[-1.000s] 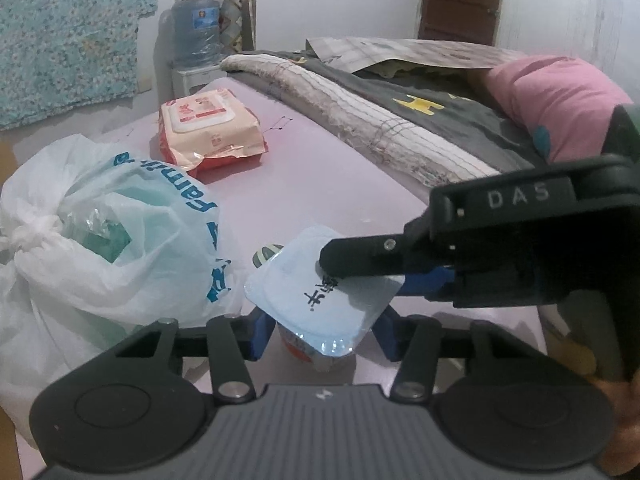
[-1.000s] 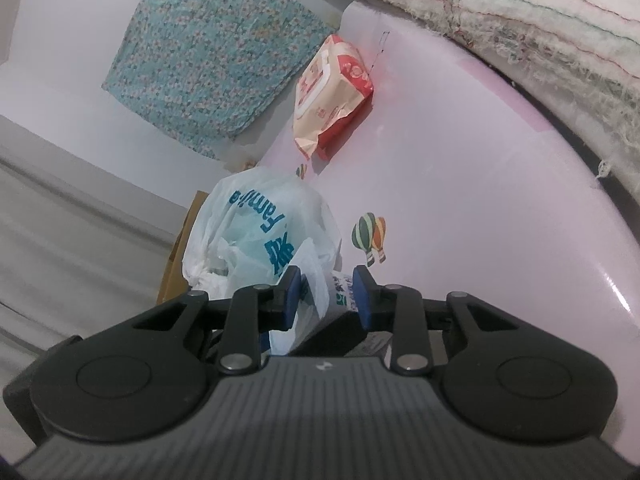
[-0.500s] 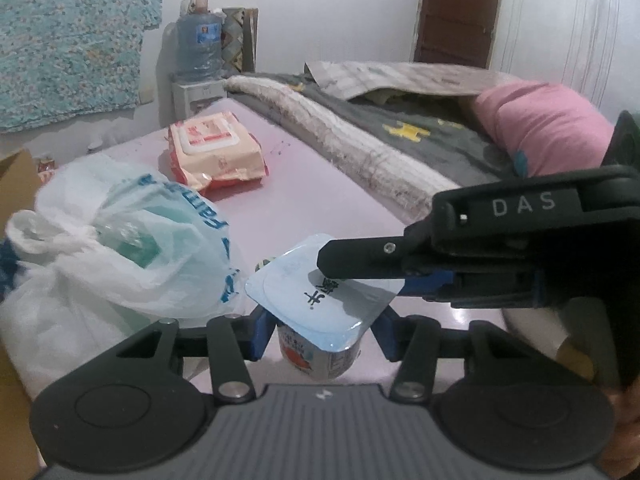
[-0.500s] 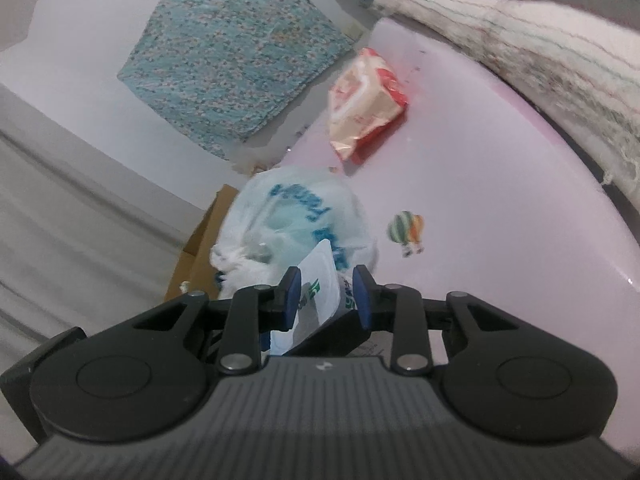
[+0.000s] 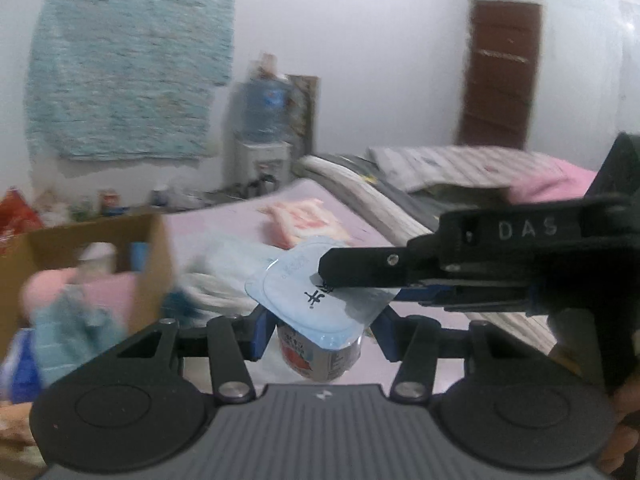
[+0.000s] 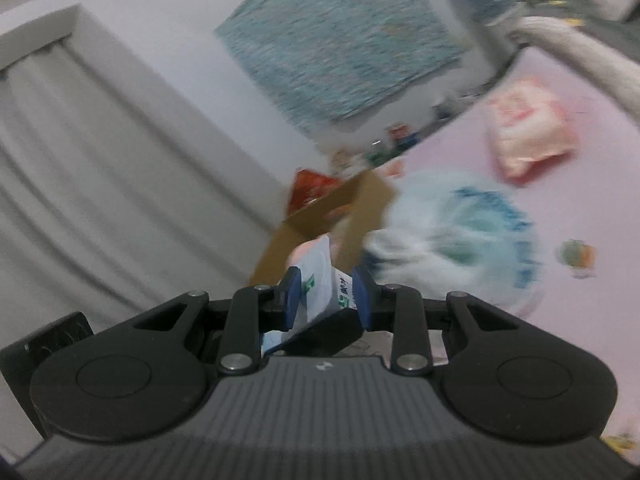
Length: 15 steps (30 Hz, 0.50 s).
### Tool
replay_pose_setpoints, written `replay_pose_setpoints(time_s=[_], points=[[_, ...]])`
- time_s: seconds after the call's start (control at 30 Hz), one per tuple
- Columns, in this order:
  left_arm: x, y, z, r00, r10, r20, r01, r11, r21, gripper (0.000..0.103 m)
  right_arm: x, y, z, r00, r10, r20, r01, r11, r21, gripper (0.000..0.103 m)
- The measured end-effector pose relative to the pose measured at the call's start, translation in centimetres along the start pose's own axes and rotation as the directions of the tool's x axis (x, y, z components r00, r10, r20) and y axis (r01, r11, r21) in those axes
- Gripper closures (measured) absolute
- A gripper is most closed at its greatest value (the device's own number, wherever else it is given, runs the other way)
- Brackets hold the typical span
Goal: Organize soft objects
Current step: 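Carry the white tub in the right gripper over the cardboard box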
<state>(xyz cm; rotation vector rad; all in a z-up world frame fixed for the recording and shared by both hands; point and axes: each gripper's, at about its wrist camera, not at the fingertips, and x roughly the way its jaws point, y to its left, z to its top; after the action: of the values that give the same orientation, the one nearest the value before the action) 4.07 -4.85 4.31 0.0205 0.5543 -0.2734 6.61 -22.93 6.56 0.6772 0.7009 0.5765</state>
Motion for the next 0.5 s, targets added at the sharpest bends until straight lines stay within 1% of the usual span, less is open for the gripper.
replay_pose_setpoints(time_s=[0.07,0.17,0.3,0.4,0.5], points=[[-1.6,2.2,0.4,0.999,0.045,0.012,-0.045,0.999,-0.025,0.050,2.3,2.3,0.1,0.998,0.051,-0.037,-0.052,0.998,-0.018,0.075],[-3.4,5.9,0.8,0.994,0.111,0.010,-0.109,0.991,-0.079,0.050,5.6,5.4,0.1,0.991,0.098,-0.089,-0.103,0.993,-0.053,0.075],[-4.5,10.8,0.4,0.982,0.187,-0.028,-0.189,0.970,-0.156,0.050,10.7,8.0,-0.2,0.971,0.149,-0.187,-0.160,0.986,-0.041,0.075],[-4.2,13.9,-0.5,0.976,0.205,-0.074,-0.216,0.954,-0.209,0.050,14.1,9.3,-0.8,0.953,0.140,-0.268,-0.156,0.987,-0.038,0.075],[-3.1,16.6,-1.8,0.974,0.181,-0.136,-0.212,0.938,-0.273,0.050,16.7,10.0,-1.9,0.935,0.098,-0.342,-0.122,0.991,-0.049,0.075]])
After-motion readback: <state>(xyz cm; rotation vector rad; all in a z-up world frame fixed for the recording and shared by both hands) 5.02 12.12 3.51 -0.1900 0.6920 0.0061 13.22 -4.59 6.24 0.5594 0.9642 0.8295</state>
